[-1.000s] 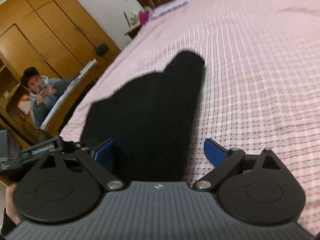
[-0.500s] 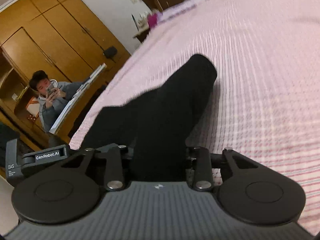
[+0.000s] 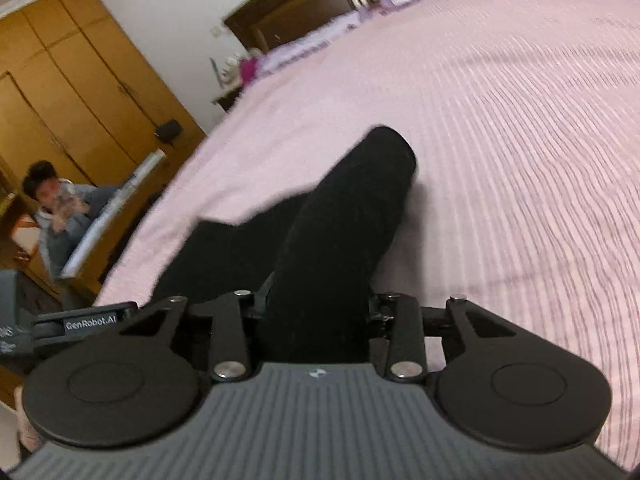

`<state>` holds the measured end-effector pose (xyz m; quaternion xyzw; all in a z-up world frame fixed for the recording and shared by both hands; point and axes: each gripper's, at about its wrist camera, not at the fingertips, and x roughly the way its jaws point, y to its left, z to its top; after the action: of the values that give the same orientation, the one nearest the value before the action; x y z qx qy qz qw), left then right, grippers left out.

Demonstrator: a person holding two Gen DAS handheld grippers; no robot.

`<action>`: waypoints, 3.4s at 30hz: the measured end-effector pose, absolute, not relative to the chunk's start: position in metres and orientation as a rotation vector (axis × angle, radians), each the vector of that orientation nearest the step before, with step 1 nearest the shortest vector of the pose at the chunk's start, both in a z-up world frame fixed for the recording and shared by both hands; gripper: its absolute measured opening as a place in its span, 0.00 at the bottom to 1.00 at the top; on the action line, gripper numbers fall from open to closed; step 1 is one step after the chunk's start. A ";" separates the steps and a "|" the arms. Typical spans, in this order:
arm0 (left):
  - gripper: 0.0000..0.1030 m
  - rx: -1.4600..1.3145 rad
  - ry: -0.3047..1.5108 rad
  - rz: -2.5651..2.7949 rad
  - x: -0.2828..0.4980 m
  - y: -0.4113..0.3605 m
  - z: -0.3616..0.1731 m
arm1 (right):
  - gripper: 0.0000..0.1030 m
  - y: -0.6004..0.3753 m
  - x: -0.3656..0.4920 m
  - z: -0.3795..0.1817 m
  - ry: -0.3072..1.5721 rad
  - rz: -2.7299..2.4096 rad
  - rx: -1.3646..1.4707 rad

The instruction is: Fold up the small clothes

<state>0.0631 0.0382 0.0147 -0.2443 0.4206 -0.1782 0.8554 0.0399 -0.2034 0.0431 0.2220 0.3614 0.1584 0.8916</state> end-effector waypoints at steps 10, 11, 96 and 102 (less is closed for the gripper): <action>0.70 -0.364 0.818 -0.243 0.021 0.044 0.022 | 0.79 -0.200 0.020 0.014 0.727 0.274 0.442; 0.73 -0.347 0.807 -0.219 0.012 0.043 0.028 | 0.82 -0.198 0.016 0.018 0.712 0.266 0.425; 1.00 0.010 0.892 -0.026 -0.057 -0.010 0.005 | 1.00 -0.168 -0.078 -0.008 0.817 0.099 0.092; 1.00 0.010 0.892 -0.026 -0.057 -0.010 0.005 | 1.00 -0.168 -0.078 -0.008 0.817 0.099 0.092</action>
<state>-0.0572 -0.0100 0.0051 0.0047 0.4315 -0.0124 0.9020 -0.0780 -0.1676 -0.0082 0.0445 0.3970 0.0479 0.9155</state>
